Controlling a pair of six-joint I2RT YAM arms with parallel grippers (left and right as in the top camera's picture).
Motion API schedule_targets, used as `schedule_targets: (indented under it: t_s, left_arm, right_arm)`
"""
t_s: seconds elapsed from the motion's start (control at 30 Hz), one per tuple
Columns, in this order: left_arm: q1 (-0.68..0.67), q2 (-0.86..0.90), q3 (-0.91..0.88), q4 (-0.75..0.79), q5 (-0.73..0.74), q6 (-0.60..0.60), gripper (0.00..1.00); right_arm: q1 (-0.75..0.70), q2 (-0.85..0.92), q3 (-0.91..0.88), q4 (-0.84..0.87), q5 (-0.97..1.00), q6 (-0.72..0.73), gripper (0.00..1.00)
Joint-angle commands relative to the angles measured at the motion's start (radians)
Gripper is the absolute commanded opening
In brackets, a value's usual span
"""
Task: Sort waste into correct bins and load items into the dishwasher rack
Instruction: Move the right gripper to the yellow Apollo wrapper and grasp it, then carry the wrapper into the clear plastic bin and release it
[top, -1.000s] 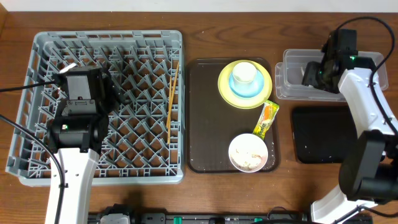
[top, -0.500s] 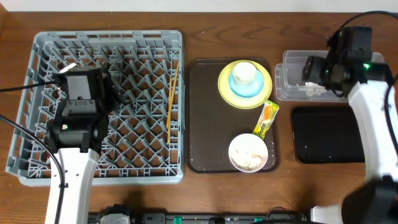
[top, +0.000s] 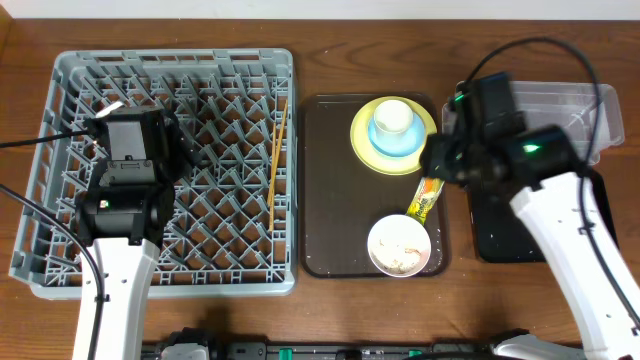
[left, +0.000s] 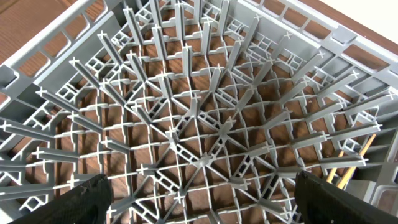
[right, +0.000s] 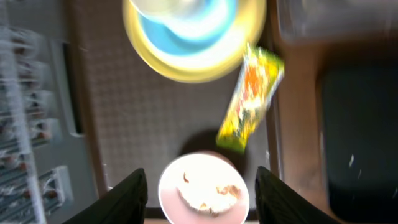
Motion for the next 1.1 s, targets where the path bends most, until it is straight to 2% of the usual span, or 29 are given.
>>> schedule_targets:
  t_s: [0.0,0.2,0.37,0.7,1.07]
  left_arm:
    - [0.005,0.0,0.024,-0.003,-0.002,-0.013,0.95]
    - [0.005,0.0,0.024,-0.004,-0.002,-0.013,0.95]
    - [0.005,0.0,0.024,-0.003,-0.002,-0.013,0.95]
    - [0.005,0.0,0.024,-0.003,-0.002,-0.013,0.95]
    - [0.005,0.0,0.024,-0.004,-0.002,-0.013,0.95]
  right_arm:
    - [0.06,0.028,-0.097,0.03,0.105,0.217,0.55]
    - [0.117,0.049,-0.333,0.281,0.121,0.291,0.55]
    - [0.114,0.05,-0.445,0.384,0.217,0.291,0.52]
    - [0.114,0.053,-0.628,0.638,0.253,0.291,0.5]
    - [0.113,0.055,-0.702,0.785,0.291,0.291,0.47]
